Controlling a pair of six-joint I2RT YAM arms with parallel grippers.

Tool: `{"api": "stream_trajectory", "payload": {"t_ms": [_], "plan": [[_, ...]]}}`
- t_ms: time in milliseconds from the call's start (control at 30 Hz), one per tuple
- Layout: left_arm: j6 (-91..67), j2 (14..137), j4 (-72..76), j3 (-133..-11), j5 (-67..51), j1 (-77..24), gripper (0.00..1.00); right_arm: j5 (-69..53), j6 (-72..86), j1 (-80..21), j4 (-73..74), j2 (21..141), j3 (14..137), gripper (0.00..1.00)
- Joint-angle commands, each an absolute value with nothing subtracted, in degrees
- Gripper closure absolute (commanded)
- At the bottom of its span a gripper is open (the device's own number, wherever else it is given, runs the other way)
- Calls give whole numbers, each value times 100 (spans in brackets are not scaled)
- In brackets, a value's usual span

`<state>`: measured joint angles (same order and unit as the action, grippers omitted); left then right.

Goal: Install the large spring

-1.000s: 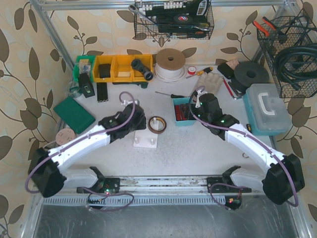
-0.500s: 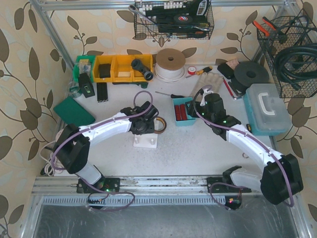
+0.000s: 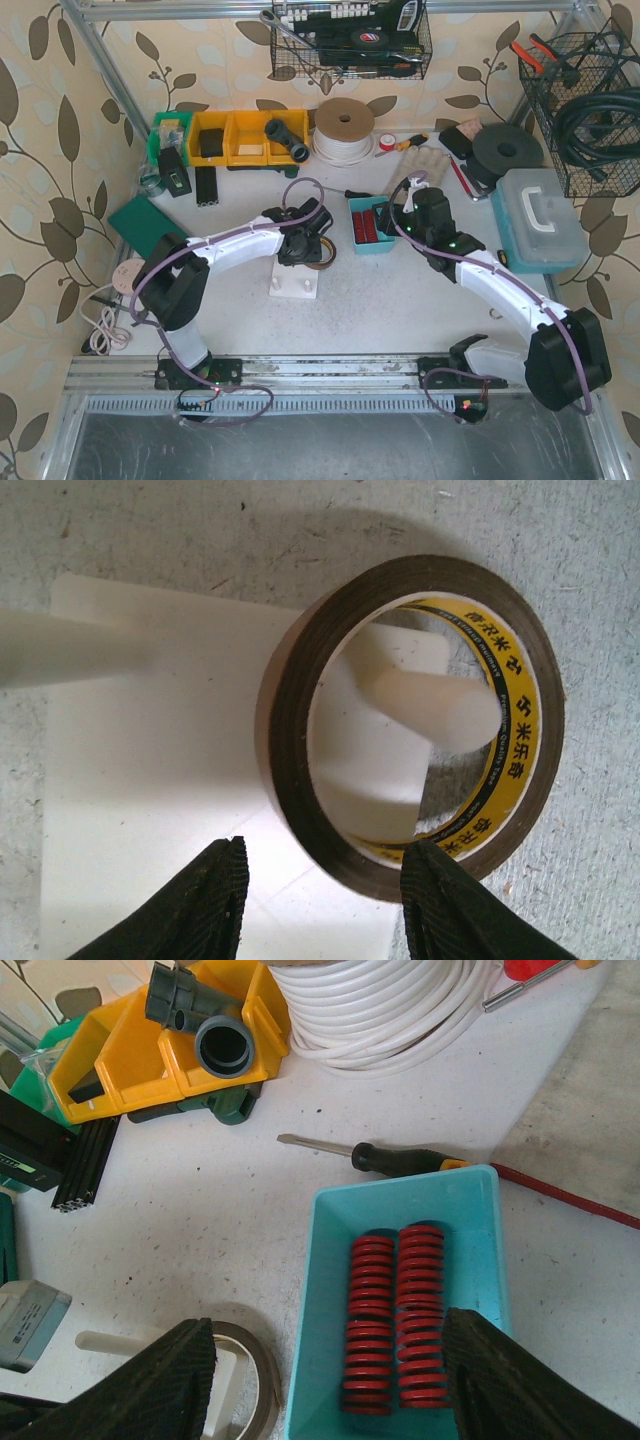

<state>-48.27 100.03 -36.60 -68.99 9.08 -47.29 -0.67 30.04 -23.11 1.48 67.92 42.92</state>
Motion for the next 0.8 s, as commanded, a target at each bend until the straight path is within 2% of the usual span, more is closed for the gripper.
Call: {"api": "stream_trajectory", "payload": {"t_ms": [0,367,567,633,767], "plan": [[-4779,10155,-3917,-7169,1121,-4673,52,-132,3041,-2285,35,6846,4236,37],[-4754,10531,-3901,-7141,1089,-4597,52,-157,3041,-2288,25,6924,4260,37],[-4653,10666,-3867,-7216,1182,-4596,59,-158,3041,-2285,26,6942,4263,37],[-4633,10712,-3880,-7229,1211,-4588,65,-154,3041,-2285,26,6938,4263,37],[-4630,10702,-3895,-7265,1215,-4588,86,-149,3041,-2290,17,6920,4252,37]]}}
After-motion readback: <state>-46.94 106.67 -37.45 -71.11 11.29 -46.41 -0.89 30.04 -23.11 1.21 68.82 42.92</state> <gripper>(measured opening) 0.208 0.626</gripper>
